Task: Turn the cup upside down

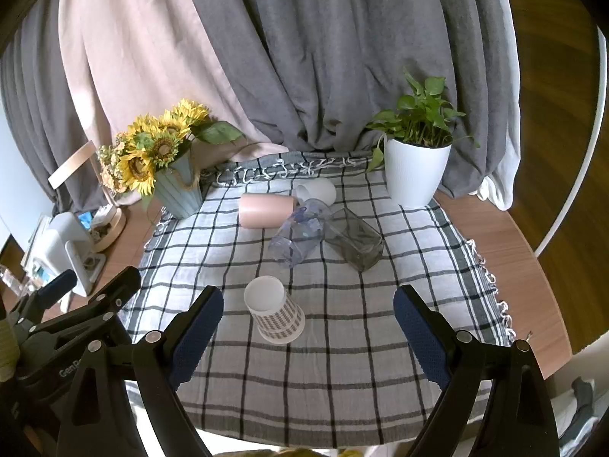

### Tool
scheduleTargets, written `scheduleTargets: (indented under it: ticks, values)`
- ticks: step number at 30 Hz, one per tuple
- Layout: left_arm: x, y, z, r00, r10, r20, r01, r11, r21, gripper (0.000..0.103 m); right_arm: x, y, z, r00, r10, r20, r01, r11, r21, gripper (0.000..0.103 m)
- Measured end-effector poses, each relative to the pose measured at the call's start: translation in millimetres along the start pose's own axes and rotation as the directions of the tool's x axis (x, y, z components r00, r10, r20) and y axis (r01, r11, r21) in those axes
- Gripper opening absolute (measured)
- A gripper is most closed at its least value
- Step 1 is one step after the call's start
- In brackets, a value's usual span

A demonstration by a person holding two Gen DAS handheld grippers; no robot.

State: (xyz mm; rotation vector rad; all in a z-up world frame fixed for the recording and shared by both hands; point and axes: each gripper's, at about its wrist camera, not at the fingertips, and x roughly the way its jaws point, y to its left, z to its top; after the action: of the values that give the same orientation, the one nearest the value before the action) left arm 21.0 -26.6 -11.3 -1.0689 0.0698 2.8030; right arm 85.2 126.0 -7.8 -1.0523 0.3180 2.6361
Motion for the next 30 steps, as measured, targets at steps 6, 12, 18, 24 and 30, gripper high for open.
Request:
scheduleTargets:
  ticks: [6, 12, 18, 24, 30]
  values:
    - [-0.1, -0.2, -0.1, 1.0, 0.001, 0.001, -0.001, 1.0, -0.001, 0.103, 0.7, 0.5, 0.2, 1.0, 0.0, -0.001, 0.0, 1.0, 0.0, 0.091]
    - [-0.1, -0.4, 0.3, 1.0, 0.001, 0.002, -0.001, 1.0, -0.001, 0.103, 1.6, 0.1, 0.3, 1.0, -0.001, -0.001, 0.001, 1.0, 0.001, 0.091]
    - [0.2, -0.5, 0.7, 1.0, 0.003, -0.001, -0.003, 1.0, -0.002, 0.103, 2.4, -0.3, 0.4, 1.0, 0.0, -0.002, 0.0, 1.0, -0.001, 0.091]
    - [3.1, 1.7, 2.2, 1.0, 0.006, -0.004, -0.006, 1.0, -0.003, 0.103, 3.9, 0.4, 0.7, 1.0, 0.0, -0.003, 0.0, 1.0, 0.0, 0.091]
    - [8.9, 7.1, 5.1, 1.0, 0.011, -0.011, -0.012, 1.0, -0.01, 0.103, 7.6, 0.1, 0.7, 1.0, 0.001, -0.005, -0.001, 1.0, -0.001, 0.091]
